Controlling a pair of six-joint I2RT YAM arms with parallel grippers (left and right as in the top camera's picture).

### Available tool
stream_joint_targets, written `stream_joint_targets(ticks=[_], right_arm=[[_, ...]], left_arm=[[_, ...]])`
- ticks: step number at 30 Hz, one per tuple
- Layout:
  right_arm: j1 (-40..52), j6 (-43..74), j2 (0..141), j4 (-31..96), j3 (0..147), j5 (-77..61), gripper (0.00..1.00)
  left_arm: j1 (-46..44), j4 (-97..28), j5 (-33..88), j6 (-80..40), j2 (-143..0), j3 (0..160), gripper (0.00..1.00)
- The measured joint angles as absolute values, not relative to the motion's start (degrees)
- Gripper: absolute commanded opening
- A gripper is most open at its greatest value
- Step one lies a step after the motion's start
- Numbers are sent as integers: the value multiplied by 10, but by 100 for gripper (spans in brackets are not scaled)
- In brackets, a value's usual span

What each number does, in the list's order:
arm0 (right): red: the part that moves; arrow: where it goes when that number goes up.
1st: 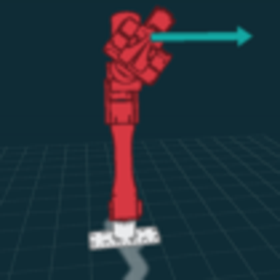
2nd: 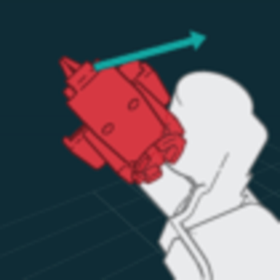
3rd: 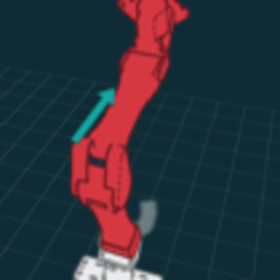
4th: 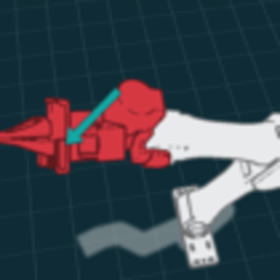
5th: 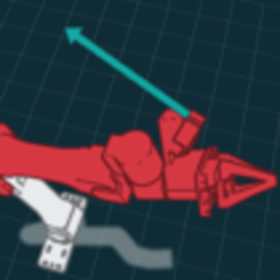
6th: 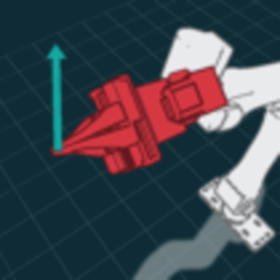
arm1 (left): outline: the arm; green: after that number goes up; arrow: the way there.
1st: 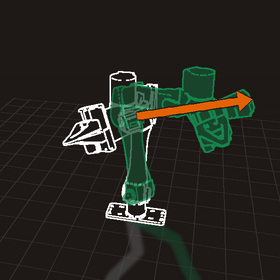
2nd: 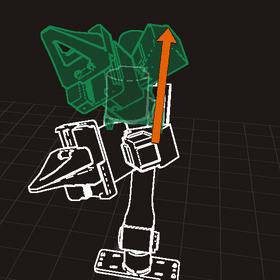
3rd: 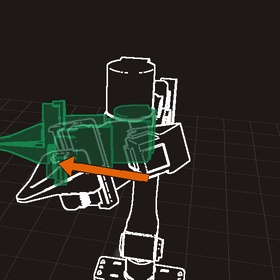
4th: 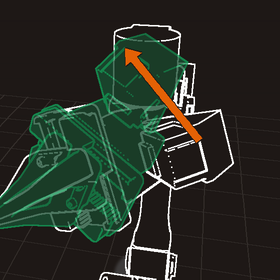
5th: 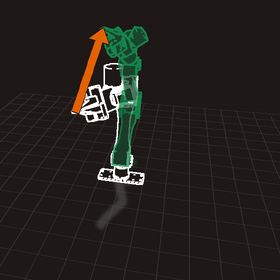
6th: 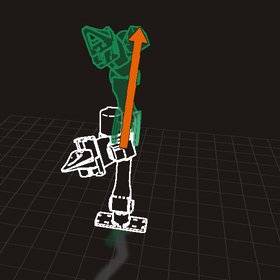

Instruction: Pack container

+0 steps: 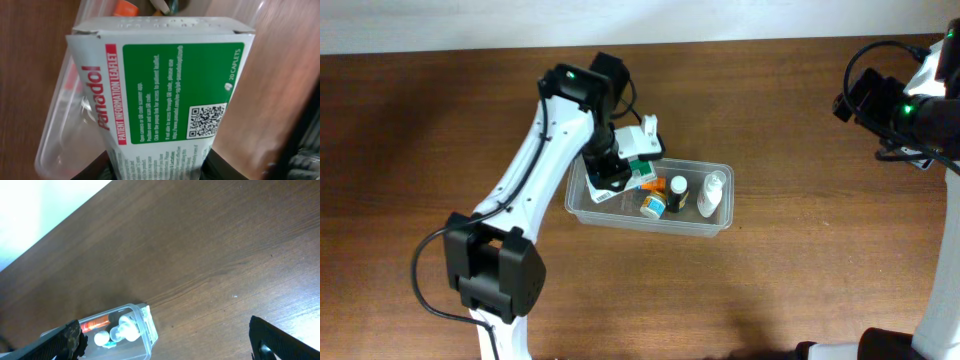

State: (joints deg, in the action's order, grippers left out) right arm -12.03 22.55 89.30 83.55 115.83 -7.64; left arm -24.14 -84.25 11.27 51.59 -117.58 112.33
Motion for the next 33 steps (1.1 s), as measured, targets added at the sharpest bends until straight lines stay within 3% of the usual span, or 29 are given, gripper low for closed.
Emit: stream_joint_targets(ticks=[7, 13, 24, 31, 33], right_arm=[[-120, 225, 893, 836, 1158, -76, 98], [-120, 225, 893, 836, 1158, -76, 98], [-120, 225, 893, 836, 1158, -76, 98], [-120, 225, 893, 836, 1158, -77, 98], [-120, 226, 893, 836, 1158, -76, 98]], left_arm=[[-243, -775, 57, 587, -1176, 1030, 53], [-243, -733, 7, 568, -1176, 1030, 55], [-229, -772, -69, 312, -1138, 1187, 58], [-129, -780, -76, 152, -1004, 1214, 66], [-85, -789, -79, 112, -965, 1217, 100]])
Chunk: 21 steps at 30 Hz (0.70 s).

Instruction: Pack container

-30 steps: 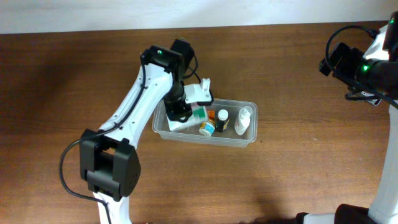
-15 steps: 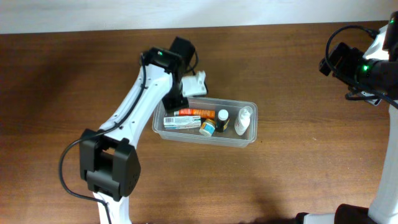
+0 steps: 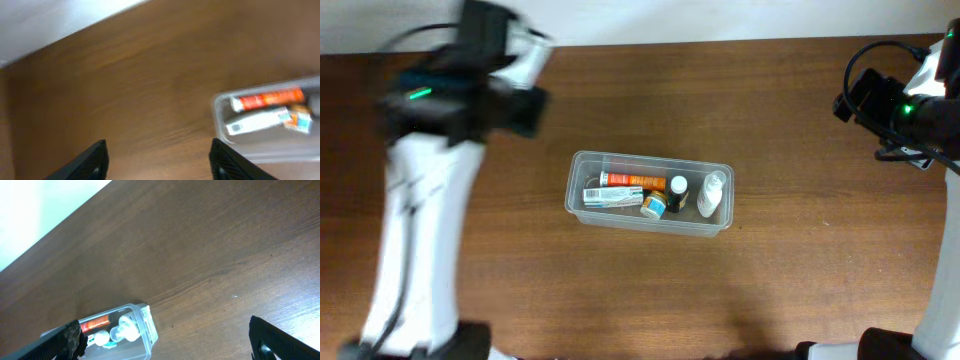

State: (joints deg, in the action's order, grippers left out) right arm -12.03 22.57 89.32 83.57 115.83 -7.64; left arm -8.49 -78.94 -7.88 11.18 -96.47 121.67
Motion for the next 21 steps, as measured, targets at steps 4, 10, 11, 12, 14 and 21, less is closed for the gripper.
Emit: stream_joint_targets(ticks=[4, 10, 11, 12, 14, 21], right_arm=[[-120, 226, 893, 836, 1158, -76, 98], [-120, 226, 893, 836, 1158, -76, 98], [-120, 225, 893, 836, 1158, -76, 98], [-120, 225, 893, 836, 1158, -76, 98], [-120, 226, 893, 836, 1158, -76, 98], [-99, 225, 826, 836, 1157, -76, 98]], left_arm=[[-16, -825, -85, 59, -902, 1218, 100], [31, -894, -84, 33, -853, 1219, 100], [35, -900, -84, 31, -848, 1219, 100], [37, -905, -84, 29, -845, 1219, 100], [37, -911, -84, 27, -839, 1219, 100], [37, -928, -84, 25, -836, 1219, 100]])
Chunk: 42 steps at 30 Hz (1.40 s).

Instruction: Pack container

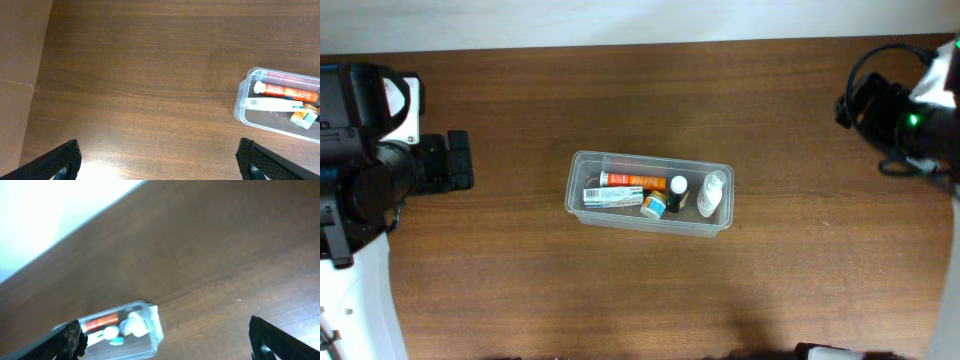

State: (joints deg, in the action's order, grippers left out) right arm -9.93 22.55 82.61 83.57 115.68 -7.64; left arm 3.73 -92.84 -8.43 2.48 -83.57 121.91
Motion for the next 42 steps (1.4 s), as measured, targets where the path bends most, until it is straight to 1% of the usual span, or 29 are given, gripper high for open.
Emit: stream_joint_targets(ticks=[7, 13, 16, 22, 24, 26, 32, 38, 42], right_arm=[[-69, 225, 690, 835, 1149, -77, 98], [-68, 225, 596, 832, 1074, -74, 98], [-67, 222, 535, 783, 993, -44, 98], [-66, 196, 356, 600, 737, 32, 98], [-66, 183, 297, 565, 651, 43, 98], [-66, 172, 228, 541, 548, 50, 99], [-66, 160, 109, 488, 356, 37, 98], [-66, 159, 30, 455, 221, 5, 98], [-66, 158, 10, 452, 167, -1, 98]], left_arm=[[37, -929, -84, 25, -836, 1219, 100], [37, -929, -84, 23, -836, 1219, 100], [37, -929, -84, 23, -836, 1219, 100], [37, -930, -84, 23, -836, 1219, 100], [37, -930, -84, 23, -836, 1219, 100], [37, -931, -84, 23, -836, 1219, 100], [37, -930, -84, 23, -836, 1219, 100], [37, -930, -84, 23, -836, 1219, 100], [37, -930, -84, 23, -836, 1219, 100]])
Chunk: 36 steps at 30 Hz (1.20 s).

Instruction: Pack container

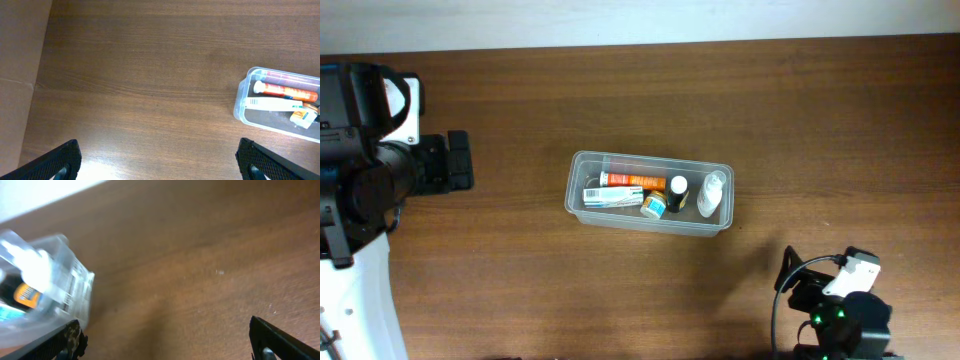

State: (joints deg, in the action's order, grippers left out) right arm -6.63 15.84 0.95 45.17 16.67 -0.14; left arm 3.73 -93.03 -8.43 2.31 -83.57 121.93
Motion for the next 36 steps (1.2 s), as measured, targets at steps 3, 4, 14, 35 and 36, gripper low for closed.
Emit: stream_joint_targets(ticks=[3, 4, 14, 35, 36], right_arm=[[-66, 159, 9, 449, 142, -4, 98], [-66, 158, 9, 446, 134, -4, 99], [-66, 158, 9, 432, 100, -6, 98], [-66, 158, 9, 432, 100, -6, 98], [-66, 158, 9, 432, 100, -6, 98]], left_arm=[[37, -930, -84, 23, -836, 1219, 100], [37, -930, -84, 23, -836, 1219, 100], [37, -930, -84, 23, -836, 1219, 100], [37, -930, -84, 23, -831, 1219, 100], [37, -929, -84, 23, -825, 1217, 100]])
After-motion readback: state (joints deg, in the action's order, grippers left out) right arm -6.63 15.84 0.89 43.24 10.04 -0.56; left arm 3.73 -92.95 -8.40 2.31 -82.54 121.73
